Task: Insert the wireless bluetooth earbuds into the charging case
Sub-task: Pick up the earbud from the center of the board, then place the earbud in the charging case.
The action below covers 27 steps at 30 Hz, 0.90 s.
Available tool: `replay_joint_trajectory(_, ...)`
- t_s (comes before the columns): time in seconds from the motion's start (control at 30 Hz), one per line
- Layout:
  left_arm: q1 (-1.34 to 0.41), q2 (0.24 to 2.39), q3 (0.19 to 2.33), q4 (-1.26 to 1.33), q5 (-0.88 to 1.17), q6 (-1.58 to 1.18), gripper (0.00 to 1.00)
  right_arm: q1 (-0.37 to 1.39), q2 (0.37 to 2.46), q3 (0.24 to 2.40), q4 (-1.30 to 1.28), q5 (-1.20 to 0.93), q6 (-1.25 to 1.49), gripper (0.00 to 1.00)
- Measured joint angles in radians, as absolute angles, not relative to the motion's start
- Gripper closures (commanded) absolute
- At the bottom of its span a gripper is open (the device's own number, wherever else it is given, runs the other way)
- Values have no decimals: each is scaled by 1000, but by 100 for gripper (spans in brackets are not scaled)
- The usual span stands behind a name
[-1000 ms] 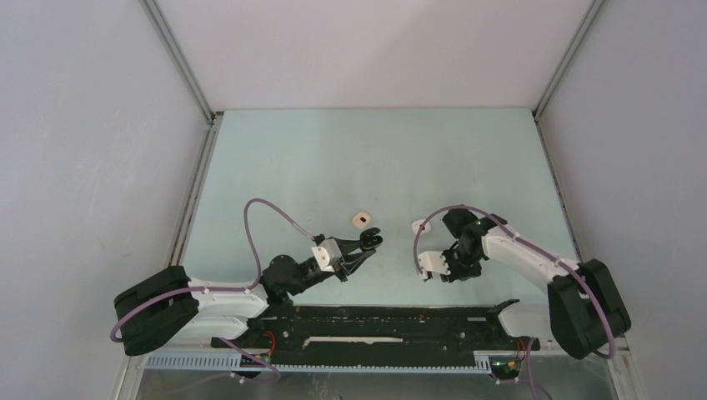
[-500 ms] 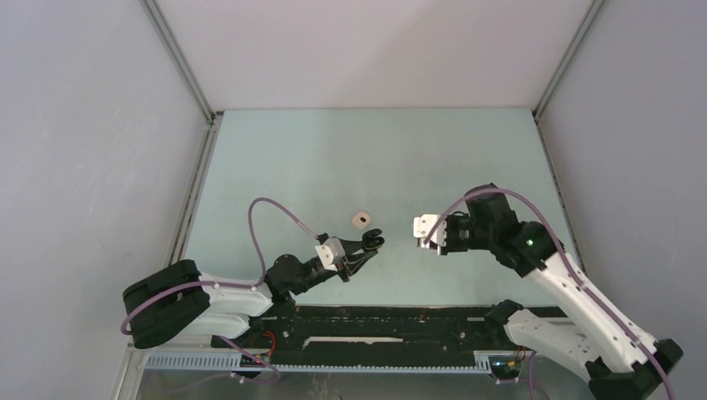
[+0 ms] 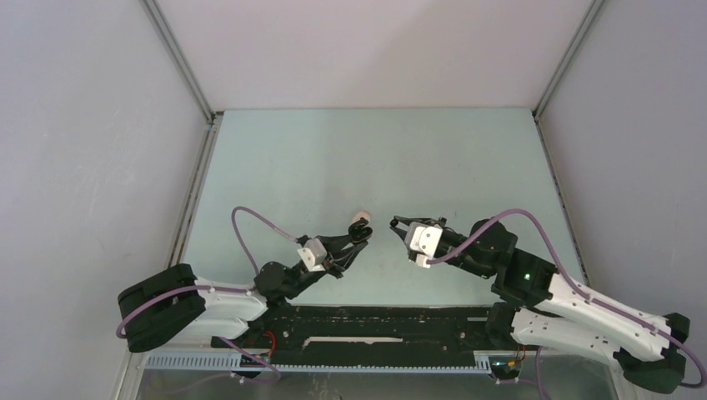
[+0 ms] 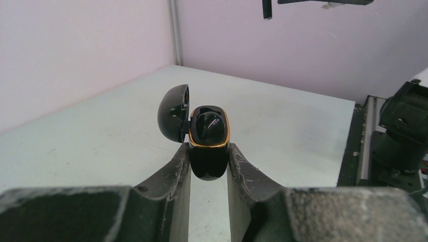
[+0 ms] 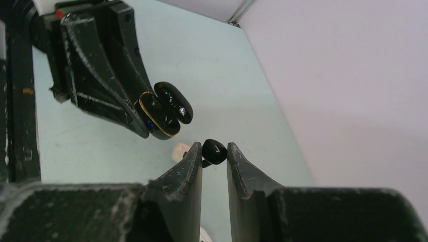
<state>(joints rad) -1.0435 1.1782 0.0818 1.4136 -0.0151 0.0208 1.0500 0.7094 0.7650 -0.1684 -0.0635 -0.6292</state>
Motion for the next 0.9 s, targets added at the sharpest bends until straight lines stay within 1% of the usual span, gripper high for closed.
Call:
replay_joint_trajectory(0.2,-1050,1171,47,1480,-77,27,100,1140,759,659,76,74,-528,100)
replay_joint_trajectory(0.4,-1063,1171,46,1495,-102,35,100,1185,798,636,194,132,-492,100)
replay_joint_trajectory(0.63,-1071,1171,46,1496,-102,43,100,1190,834,636,263,154,-477,100)
replay_joint_trajectory(0.9,-1081,1155,46,1497,-98,54,100,1190,863,634,278,151,-473,100)
